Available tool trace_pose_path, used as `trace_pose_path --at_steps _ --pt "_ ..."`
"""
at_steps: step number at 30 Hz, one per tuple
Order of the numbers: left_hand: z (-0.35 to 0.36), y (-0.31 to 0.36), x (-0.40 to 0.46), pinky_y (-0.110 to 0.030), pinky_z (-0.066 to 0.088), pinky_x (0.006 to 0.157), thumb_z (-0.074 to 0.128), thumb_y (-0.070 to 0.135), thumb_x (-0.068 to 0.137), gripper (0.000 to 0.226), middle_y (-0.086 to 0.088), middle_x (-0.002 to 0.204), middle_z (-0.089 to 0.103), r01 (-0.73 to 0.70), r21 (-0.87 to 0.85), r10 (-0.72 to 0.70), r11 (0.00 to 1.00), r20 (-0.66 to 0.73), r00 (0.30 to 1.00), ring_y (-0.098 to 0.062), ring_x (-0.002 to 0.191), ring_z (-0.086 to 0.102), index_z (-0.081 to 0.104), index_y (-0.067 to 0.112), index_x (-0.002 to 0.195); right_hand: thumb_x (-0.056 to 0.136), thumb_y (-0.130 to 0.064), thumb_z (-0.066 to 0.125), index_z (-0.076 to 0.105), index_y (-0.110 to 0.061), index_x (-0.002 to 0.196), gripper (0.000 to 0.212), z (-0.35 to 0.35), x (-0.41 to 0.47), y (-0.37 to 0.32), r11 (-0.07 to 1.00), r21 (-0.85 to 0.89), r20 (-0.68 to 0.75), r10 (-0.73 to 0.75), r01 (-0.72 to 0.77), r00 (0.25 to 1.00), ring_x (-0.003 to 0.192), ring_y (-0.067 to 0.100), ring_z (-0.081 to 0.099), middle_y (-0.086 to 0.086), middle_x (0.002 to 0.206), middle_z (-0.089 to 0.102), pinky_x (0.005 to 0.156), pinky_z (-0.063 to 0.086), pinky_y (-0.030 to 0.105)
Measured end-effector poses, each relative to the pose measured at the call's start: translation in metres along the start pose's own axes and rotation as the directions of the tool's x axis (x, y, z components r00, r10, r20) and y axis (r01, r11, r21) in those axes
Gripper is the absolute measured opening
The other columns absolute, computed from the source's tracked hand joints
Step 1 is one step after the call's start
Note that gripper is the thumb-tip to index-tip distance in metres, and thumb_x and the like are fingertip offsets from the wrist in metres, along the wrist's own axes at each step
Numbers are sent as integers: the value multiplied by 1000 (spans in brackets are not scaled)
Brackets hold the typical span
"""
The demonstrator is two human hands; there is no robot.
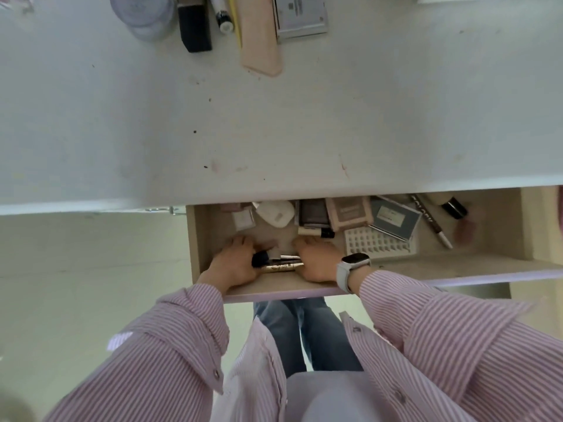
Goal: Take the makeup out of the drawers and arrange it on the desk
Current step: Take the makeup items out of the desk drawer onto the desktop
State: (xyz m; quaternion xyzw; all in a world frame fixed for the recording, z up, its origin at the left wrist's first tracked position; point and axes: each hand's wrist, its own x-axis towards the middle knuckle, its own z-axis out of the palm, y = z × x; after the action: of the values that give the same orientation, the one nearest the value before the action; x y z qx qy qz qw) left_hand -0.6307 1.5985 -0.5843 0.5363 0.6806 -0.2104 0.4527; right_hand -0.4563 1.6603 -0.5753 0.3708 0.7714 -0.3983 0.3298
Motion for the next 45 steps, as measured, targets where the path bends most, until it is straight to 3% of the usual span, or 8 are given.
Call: trace_pose_path --at_steps 5,9,12,17,23,28,38,45 --pt "-1 -1 2 -34 39 95 55 33 84 39 -16 122 46 -24 6 23 1000 79 997 -30 117 42 58 10 116 88 -22 50 54 -4 109 28 -7 6 -6 999 10 133 51 -53 990 95 27 55 14 114 58 72 41 29" --pt "-3 -3 -8 -30 45 76 56 30 86 38 -8 116 59 -14 -105 22 994 71 997 -23 100 56 49 13 119 88 -24 50 54 -4 111 31 -14 5 -13 998 35 193 51 -59 980 99 26 57 12 112 59 72 40 28" --pt "-8 -4 -9 -32 45 81 56 29 86 42 -9 119 58 -36 -113 48 993 106 993 -25 103 55 46 14 123 88 -24 51 53 -5 114 32 -18 2 -16 999 38 201 22 -30 979 101 27 57 13 114 59 74 41 29" --pt "-17 -7 -10 -29 44 78 60 26 81 40 -9 115 61 -29 -135 52 990 169 984 -22 99 56 53 11 118 87 -24 54 54 -3 99 25 -34 4 -24 999 -35 355 2 11 935 79 21 50 5 86 54 50 32 24" --pt "-20 -9 -27 -28 46 75 59 30 82 35 -6 105 62 -37 -166 32 985 -32 999 -20 90 58 52 14 113 90 -25 49 51 -6 90 19 -35 -6 -24 998 -52 322 -21 40 947 71 20 47 8 84 53 50 30 24" --pt "-40 -1 -53 -25 40 59 60 27 82 20 0 81 58 -86 -322 6 943 -240 971 -16 71 56 50 16 95 89 -21 47 50 -10 104 19 -47 -35 -9 996 34 176 -82 77 981 80 21 50 13 105 60 66 35 26" --pt "-132 62 -86 -19 37 59 60 19 84 19 -1 77 52 -357 -589 112 725 -410 905 -12 66 48 51 15 101 85 -12 53 47 -21 85 11 -138 -109 7 889 441 -88 -95 125 992 55 9 49 -4 69 53 52 40 16" --pt "-205 120 -46 -21 46 53 57 23 89 21 -4 79 52 -369 -801 -27 472 -432 902 -12 58 52 42 17 103 86 -8 51 51 -8 97 11 -209 -88 31 663 735 -447 313 144 838 57 14 51 6 75 54 51 42 24"
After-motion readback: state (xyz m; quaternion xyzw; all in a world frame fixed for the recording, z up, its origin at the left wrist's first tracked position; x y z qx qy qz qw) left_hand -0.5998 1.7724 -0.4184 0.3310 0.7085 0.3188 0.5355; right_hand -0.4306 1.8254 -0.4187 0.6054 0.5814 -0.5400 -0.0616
